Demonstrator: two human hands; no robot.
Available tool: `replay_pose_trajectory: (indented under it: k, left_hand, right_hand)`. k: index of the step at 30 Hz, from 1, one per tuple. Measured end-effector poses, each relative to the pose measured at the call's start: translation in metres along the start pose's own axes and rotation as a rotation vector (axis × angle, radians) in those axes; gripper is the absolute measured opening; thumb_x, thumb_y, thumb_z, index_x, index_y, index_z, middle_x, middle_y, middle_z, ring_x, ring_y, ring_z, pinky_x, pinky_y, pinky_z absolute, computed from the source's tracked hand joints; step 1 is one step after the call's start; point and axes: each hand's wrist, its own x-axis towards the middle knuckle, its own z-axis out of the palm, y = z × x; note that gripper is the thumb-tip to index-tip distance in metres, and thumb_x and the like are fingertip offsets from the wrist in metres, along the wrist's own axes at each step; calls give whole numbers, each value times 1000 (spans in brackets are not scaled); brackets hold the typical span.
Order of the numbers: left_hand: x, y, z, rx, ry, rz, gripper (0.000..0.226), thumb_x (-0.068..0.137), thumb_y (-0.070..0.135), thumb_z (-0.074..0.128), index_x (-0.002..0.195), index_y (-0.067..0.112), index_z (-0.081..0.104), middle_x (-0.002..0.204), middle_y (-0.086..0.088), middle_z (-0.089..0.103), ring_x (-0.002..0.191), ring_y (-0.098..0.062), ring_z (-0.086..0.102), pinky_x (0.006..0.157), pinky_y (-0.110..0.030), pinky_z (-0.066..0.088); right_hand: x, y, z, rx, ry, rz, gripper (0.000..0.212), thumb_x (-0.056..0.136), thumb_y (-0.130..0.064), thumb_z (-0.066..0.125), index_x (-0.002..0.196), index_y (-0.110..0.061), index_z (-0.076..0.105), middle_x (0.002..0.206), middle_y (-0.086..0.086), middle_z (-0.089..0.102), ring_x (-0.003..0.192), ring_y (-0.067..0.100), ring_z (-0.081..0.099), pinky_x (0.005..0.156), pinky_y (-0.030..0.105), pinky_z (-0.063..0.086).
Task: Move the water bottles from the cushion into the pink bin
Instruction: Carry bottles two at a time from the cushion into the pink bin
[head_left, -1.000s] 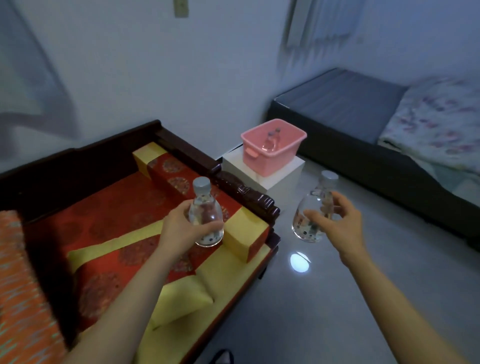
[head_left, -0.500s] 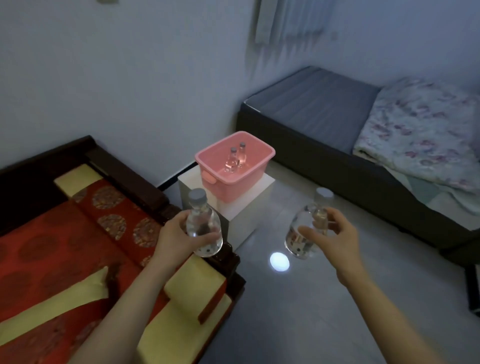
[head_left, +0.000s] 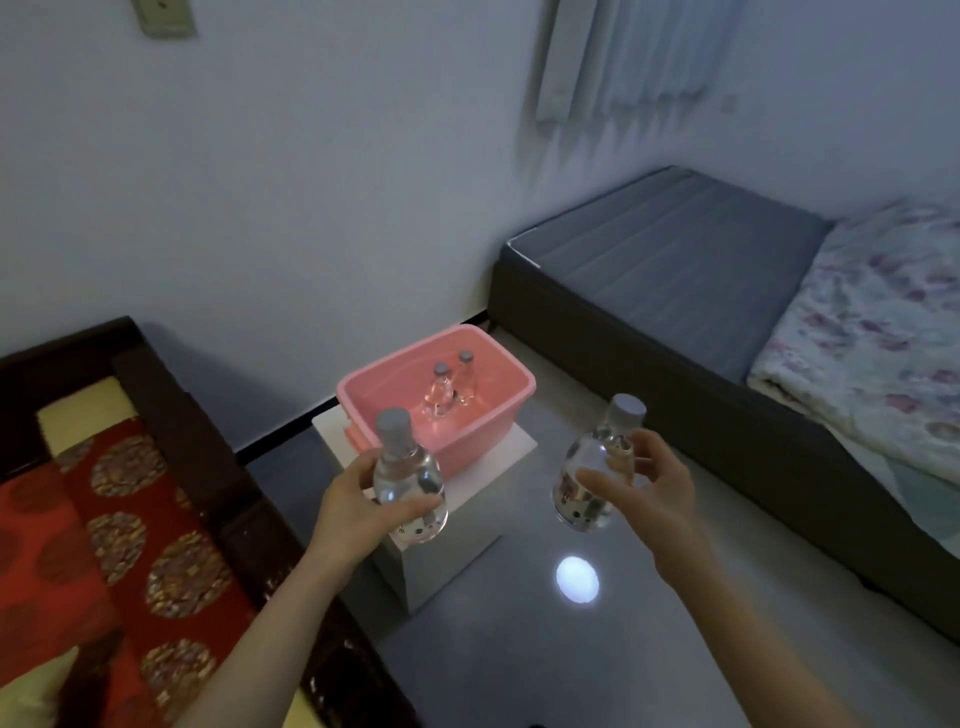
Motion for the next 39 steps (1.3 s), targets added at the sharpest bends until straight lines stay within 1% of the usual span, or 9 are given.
replay_pose_trajectory:
  k: [4,16,18,21,26,30,32,36,39]
  left_hand:
    - [44,12,39,-41,113,-26,62,40,34,92,98,30,68,96,3,73,89,-12,68,77,-28,53]
    - [154,5,70,-10,278,-118,56,56,16,90,105,23,63,96,5,70,79,4,66,60,-9,49]
    - [179,-3,69,-25,288,-139,59,56,15,90,107,21,62,97,3,71,82,-3,68,62,-13,51]
    - [219,-18,67,-37,316,-199,63,55,18,91,110,21,61,100,2,71,90,-14,68,73,-25,52]
    - [262,-39,64,-7,342,-263,72,46,38,89,108,21,58,100,8,68,90,-7,65,72,-21,49]
    - [295,-61,73,-8,389,-346,68,58,15,88,110,22,45,96,13,57,85,-5,58,70,-21,46]
    - [309,-77,79,8,399,-369,71,58,13,88,111,23,42,101,7,58,90,-13,58,76,-27,45]
    - [330,-113,88,38,423,-447,71,54,14,88,110,23,44,110,1,60,97,-19,59,78,-30,47]
    - [347,-138,92,50,410,-477,66,54,11,87,104,20,45,104,1,61,92,-17,59,65,-13,42]
  right_hand:
    - [79,1,-14,-19,-129,-55,62,57,-38,85,110,-34,54,109,-10,60,101,12,58,76,30,51]
    - [239,-3,37,23,-365,-84,48,65,-10,83,96,-32,54,100,-11,61,93,4,59,63,14,45]
    - [262,-2,53,18,-394,-78,48,65,-9,83,97,-32,55,102,-11,62,93,3,60,67,15,45]
    - [304,4,85,0,-452,-37,45,64,-4,83,92,-29,58,98,-8,66,90,5,63,64,16,49]
    - [346,28,144,-31,-520,-1,48,63,0,83,95,-26,59,93,-10,67,79,-4,64,59,10,50]
    - [369,63,198,-139,-562,55,52,53,-16,86,96,-30,60,93,-12,66,83,2,63,68,21,52]
    - [376,79,219,-201,-597,38,51,53,-18,86,95,-29,58,92,-13,65,81,-1,60,66,18,48]
    - [393,116,255,-328,-692,-12,50,52,-27,84,93,-25,56,91,-5,67,84,14,64,71,36,53]
    - [405,140,276,-416,-749,-51,42,53,-28,77,83,-23,50,87,1,64,79,22,61,67,39,49]
